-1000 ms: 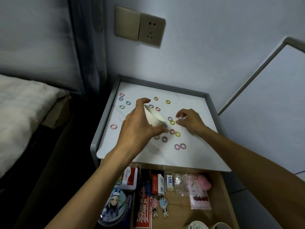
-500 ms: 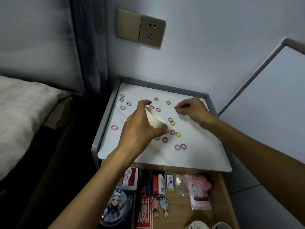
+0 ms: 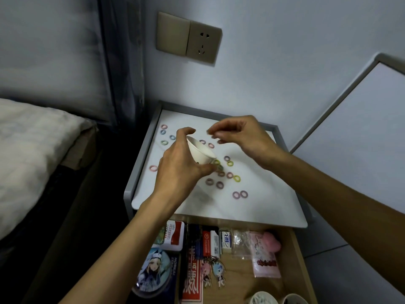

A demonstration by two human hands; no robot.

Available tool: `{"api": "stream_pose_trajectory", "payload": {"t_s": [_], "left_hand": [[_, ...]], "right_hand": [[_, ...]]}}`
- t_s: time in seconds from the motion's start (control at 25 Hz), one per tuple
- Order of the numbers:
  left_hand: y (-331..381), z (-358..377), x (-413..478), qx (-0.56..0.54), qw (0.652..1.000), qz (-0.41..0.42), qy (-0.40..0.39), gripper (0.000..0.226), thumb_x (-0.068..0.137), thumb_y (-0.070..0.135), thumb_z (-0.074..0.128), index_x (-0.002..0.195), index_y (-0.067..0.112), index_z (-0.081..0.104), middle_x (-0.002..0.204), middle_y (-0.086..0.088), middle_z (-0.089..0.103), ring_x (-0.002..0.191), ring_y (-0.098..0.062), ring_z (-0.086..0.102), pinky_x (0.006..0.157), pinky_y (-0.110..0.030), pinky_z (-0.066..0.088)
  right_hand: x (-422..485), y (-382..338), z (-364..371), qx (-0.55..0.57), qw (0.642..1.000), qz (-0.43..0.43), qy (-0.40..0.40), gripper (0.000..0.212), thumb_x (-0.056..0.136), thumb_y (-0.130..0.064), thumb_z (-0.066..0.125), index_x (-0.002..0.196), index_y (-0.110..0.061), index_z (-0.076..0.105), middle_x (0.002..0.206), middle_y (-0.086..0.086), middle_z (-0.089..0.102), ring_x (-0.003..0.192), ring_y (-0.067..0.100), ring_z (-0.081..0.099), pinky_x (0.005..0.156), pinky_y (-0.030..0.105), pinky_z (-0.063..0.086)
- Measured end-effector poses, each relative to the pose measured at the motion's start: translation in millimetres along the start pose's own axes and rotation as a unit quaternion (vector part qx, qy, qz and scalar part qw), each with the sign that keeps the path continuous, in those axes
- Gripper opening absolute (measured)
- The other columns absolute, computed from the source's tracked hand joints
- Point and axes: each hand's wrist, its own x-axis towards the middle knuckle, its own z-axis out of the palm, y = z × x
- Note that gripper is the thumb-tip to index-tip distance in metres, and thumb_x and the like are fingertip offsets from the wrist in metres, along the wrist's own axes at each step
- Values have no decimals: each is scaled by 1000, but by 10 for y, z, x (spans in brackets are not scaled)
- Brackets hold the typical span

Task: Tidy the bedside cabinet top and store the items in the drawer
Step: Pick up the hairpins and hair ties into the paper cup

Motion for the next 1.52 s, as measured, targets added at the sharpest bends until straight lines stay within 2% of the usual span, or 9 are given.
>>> {"api": "stream_pose_trajectory", "payload": {"t_s": [0.16,0.32,0.52,0.68,0.92,1.04,1.16,1.36,1.52], "left_hand": [[-21,-53,1,2,1000,2,10,90,62,32,90,135,30,37,108,7,52,101,-22,56,82,-37,52],[-24,-57,14,1,1000,4,13,90,63,29,90,136,30,36,115,3,56,104,-24,57,85,-40,54],[2,-38,20,3,1000,4,10,91,64,29,89,138,27,36,111,4,53,104,-22,55,81,-32,50],[-14,-29,22,9,1000,6,10,91,62,31,90,137,27,37,108,5,52,101,-21,56,78,-29,48],[-18,-57,14,5,1000,6,5,91,63,30,90,137,28,36,108,7,50,101,-20,54,82,-34,51],[-29,-31,19,4,1000,5,5,90,62,30,90,136,28,37,107,7,51,99,-20,55,80,-33,49],[-18,12,17,0,1000,-2,-3,89,62,31,89,134,30,37,106,7,54,93,-17,55,71,-27,42],[-16,23,3,-11,1000,7,-3,88,63,28,89,134,27,37,115,4,64,94,-15,62,67,-19,46],[-17,-59,9,0,1000,-9,24,90,63,31,89,136,29,36,110,5,57,102,-23,58,80,-38,52]], "right_hand": [[161,769,-76,-213,968,120,63,18,88,-17,69,105,-18,72,110,2,71,96,16,65,79,23,48],[191,1160,124,-313,928,197,49,52,78,-46,75,120,-19,62,121,6,60,102,22,61,78,25,44],[276,1090,395,-284,945,146,72,13,85,-18,70,98,-16,70,97,7,68,84,19,64,69,26,50],[272,1089,483,-336,934,110,60,12,88,-7,65,97,-9,72,99,12,70,76,15,56,65,19,42],[253,866,234,-218,963,107,120,15,80,2,70,90,-8,75,90,9,73,73,10,65,58,3,42],[266,430,29,-78,985,63,141,13,78,0,75,87,-9,74,85,10,74,68,11,68,71,17,53],[196,-44,37,-39,997,4,63,14,79,-1,74,89,-10,73,84,5,74,72,14,71,75,27,58],[25,-306,279,-170,974,-58,-138,31,81,3,69,104,-16,74,96,-5,75,89,3,70,82,21,55],[228,-107,52,-66,997,-19,-45,22,85,1,67,99,-14,73,95,3,74,87,14,71,78,27,57]]}}
